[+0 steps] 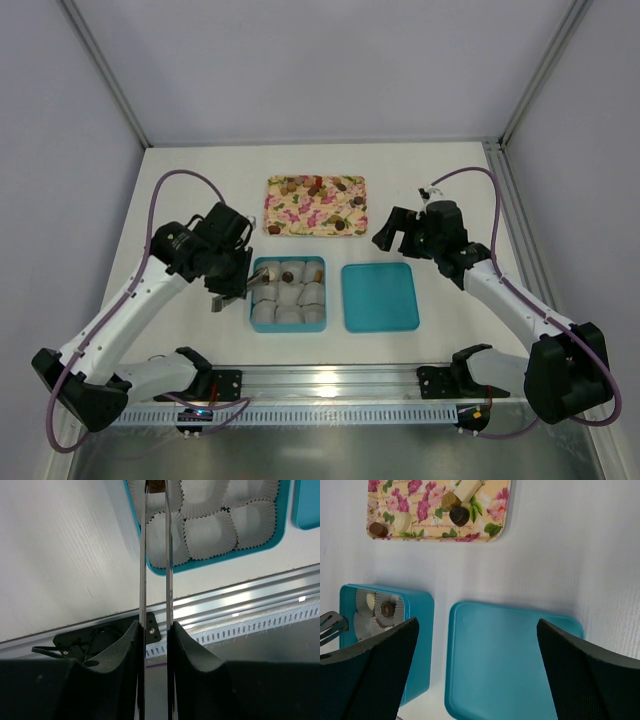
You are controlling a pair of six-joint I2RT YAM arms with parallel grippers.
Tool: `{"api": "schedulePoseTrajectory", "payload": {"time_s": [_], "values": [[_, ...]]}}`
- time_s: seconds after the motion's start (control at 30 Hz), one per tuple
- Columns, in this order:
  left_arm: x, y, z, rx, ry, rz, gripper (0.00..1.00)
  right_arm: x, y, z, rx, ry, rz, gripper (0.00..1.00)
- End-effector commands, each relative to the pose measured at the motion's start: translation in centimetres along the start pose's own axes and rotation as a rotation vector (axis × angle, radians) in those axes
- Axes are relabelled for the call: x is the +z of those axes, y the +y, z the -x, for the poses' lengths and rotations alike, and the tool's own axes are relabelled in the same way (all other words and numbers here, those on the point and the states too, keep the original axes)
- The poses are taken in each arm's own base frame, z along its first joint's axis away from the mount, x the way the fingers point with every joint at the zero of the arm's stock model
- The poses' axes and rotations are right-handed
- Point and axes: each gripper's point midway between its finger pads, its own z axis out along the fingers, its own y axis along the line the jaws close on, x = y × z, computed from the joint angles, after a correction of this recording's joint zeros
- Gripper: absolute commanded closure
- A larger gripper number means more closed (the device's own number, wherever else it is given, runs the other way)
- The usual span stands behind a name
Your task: Pack the chocolate
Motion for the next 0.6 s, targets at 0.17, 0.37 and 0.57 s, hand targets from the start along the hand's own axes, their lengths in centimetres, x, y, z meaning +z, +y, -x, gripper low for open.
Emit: {"api": "schedulePoseTrajectory", "payload": {"time_s": [0.17, 0.37, 0.57], "values": [[-0.3, 0.0, -1.4, -0.03, -0.002, -0.028, 0.72, 0.1, 0.7, 1.0, -0.004, -0.044, 0.015, 0.0], [0.2, -0.7, -1.7, -0.032, 0.017, -0.053, 0.72, 0.3, 0.7, 0.8, -0.007, -0.038, 0.015, 0.0], [0.9, -0.5, -1.9, -0.035, 0.035, -0.032, 0.71, 0.5, 0.5, 0.6, -0.005, -0.034, 0.01, 0.0]]}}
